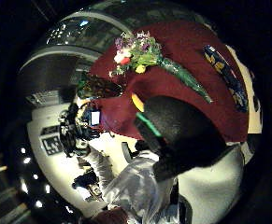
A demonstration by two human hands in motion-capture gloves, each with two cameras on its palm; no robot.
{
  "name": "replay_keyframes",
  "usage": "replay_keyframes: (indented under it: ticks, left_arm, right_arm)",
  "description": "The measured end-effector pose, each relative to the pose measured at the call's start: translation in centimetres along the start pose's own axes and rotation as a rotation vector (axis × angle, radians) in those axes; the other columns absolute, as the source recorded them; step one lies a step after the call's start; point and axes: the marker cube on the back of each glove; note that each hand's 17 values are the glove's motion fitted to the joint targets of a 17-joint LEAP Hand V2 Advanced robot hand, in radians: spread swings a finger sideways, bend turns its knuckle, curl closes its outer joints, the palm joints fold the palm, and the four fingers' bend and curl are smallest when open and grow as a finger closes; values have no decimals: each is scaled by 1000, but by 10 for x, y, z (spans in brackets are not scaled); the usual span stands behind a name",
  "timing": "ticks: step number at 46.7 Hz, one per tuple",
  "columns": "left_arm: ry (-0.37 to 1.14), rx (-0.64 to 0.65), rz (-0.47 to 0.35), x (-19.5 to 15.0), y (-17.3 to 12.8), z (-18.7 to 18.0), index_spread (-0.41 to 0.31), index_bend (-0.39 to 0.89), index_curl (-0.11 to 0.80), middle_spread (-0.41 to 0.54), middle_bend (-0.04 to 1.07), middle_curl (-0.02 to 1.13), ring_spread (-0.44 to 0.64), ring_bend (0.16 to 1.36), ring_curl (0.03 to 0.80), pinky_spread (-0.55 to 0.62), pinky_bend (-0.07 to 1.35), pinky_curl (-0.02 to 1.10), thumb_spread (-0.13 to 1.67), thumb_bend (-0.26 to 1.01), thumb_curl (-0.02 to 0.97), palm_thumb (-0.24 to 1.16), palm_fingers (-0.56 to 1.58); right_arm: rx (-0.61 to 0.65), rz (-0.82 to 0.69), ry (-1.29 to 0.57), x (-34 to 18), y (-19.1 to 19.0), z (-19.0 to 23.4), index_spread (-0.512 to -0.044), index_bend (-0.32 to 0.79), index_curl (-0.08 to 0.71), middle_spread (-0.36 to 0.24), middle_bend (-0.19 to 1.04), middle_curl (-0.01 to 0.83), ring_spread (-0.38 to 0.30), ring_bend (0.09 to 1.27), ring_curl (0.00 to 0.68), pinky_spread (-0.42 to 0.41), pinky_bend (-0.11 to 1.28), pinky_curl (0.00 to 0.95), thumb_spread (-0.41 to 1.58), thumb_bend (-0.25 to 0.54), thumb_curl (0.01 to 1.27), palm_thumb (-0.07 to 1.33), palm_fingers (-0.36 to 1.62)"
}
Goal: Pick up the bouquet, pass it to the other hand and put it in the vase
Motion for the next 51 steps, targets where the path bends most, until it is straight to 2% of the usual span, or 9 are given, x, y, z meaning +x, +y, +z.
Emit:
replay_keyframes:
  ticks: [9,15,19,24,28,32,35,46,51]
  left_arm:
    - [15,61,56,13,5,-3,42,119,221,179,179,301,225,650,303,270,411,331,1194,-17,258,246,201]
    - [5,75,103,18,7,-5,53,13,171,235,172,305,250,720,328,284,506,364,1196,-19,261,240,59]
    - [25,83,122,22,6,-5,58,-60,99,303,155,287,294,779,335,312,615,387,1192,-24,261,226,-112]
    - [37,99,141,24,7,-2,61,-35,46,349,169,275,322,818,333,332,672,392,1178,-25,264,210,-156]
    - [33,94,144,24,9,-1,63,-15,19,374,177,271,341,833,333,341,689,393,1168,-22,269,206,-173]
    - [38,88,145,22,8,2,54,28,10,384,174,267,351,826,326,343,689,388,1161,-20,273,209,-167]
    - [44,83,140,20,7,4,50,55,14,389,170,264,356,816,321,345,681,383,1157,-18,277,213,-152]
    - [85,74,122,13,3,3,44,46,15,390,169,253,367,810,307,353,678,369,1147,-18,287,225,-146]
    - [93,55,111,13,3,2,43,42,9,386,178,254,370,811,303,356,674,363,1148,-18,290,230,-144]
  right_arm:
    - [3,106,-136,16,-32,25,-312,92,60,3,370,360,62,638,328,238,831,366,1101,-35,251,378,277]
    - [7,171,-225,26,-59,59,-257,96,82,20,360,362,73,639,324,249,793,351,1087,-24,259,370,315]
    - [-50,208,-256,34,-75,88,-221,82,88,25,365,366,49,669,325,231,768,341,1103,-3,274,418,390]
    - [-115,266,-263,43,-90,121,-194,67,93,29,353,371,30,687,343,221,763,344,1113,-11,285,440,393]
    - [-246,385,-254,46,-87,139,-177,81,100,33,345,374,20,686,348,220,751,344,1113,-17,288,447,389]
    - [-128,326,-229,45,-95,151,-154,141,128,23,379,388,9,647,339,213,692,329,1108,-16,294,457,451]
    - [-120,306,-218,37,-83,152,-147,133,143,14,378,391,-3,645,340,203,658,323,1098,-20,299,461,486]
    - [-201,322,-131,29,-78,178,-147,86,165,-4,364,403,-46,627,356,156,612,326,1057,-6,330,545,509]
    - [-132,306,-70,24,-81,181,-188,119,174,-36,378,413,-88,627,360,57,594,323,1041,32,361,675,607]
